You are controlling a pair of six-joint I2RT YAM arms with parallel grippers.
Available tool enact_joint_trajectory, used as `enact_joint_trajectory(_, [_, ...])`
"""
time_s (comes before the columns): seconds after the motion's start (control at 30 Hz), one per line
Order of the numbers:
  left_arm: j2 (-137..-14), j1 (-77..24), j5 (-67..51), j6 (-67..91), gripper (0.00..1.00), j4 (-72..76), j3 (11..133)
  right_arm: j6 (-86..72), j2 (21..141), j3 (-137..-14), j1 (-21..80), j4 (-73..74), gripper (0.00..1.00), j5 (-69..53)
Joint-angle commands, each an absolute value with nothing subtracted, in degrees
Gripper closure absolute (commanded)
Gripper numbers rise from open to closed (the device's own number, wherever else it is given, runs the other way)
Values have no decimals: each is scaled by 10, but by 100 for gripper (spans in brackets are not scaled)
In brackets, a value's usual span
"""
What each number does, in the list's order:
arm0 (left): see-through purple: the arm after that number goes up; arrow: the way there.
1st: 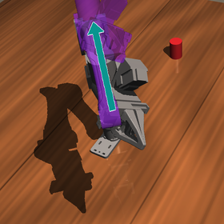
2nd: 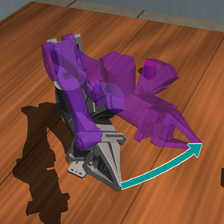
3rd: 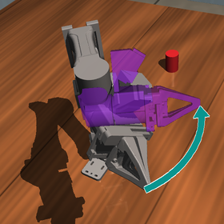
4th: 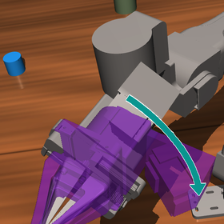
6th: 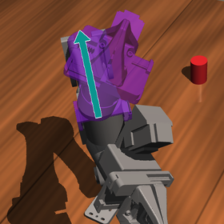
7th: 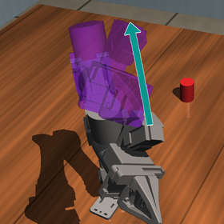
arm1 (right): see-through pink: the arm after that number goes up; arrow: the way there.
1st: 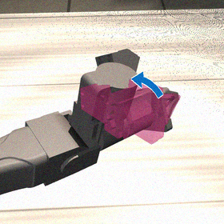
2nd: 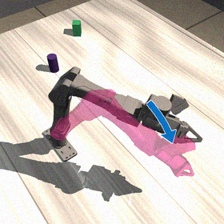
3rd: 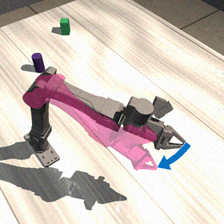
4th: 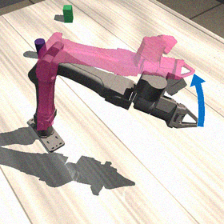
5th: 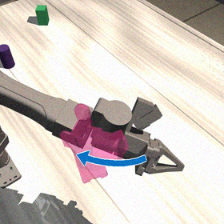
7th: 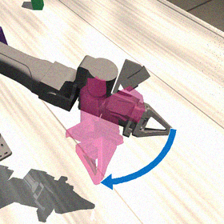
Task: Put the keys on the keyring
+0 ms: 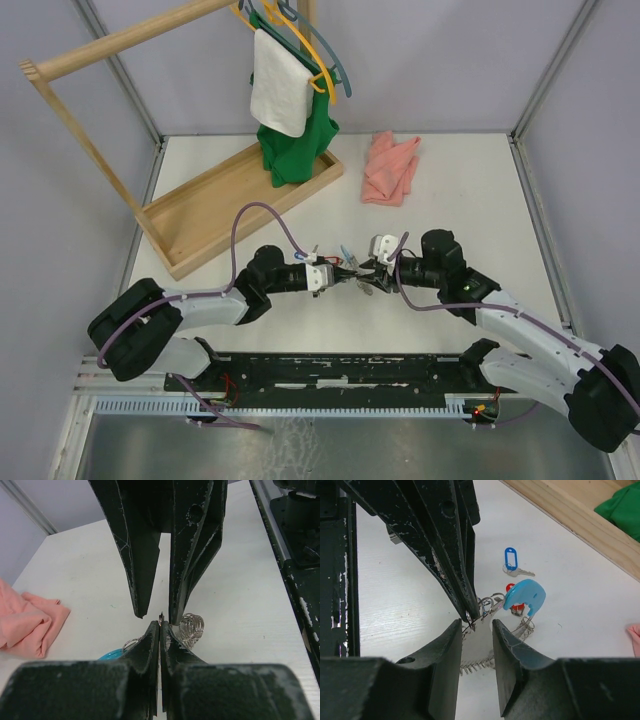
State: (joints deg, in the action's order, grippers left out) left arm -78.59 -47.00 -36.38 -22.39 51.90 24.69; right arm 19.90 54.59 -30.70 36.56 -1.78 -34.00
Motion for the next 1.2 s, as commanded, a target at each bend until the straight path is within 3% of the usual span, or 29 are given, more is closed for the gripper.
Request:
enact_joint_trajectory(0.0, [-767, -470, -390, -223, 97, 572, 244, 225, 555, -307, 362, -60, 62, -380])
enact_joint_trajectory(0.17, [-764, -471, -394, -221, 97, 575, 242, 238, 556, -314, 362, -35, 73, -386])
enact_joint_trajectory(0.33, [-760, -470, -388, -220, 97, 564, 237, 259, 553, -338, 361, 32, 99, -382])
enact_joint_trajectory(0.43, [-756, -470, -384, -221, 96, 547, 236, 273, 556, -362, 362, 85, 99, -382])
enact_joint_trajectory(0.7, [-746, -470, -379, -229, 78, 488, 251, 329, 589, -464, 367, 251, 99, -349])
enact_joint_trajectory(1.17, [-761, -471, -388, -195, 69, 532, 259, 380, 650, -569, 426, 379, 99, -264])
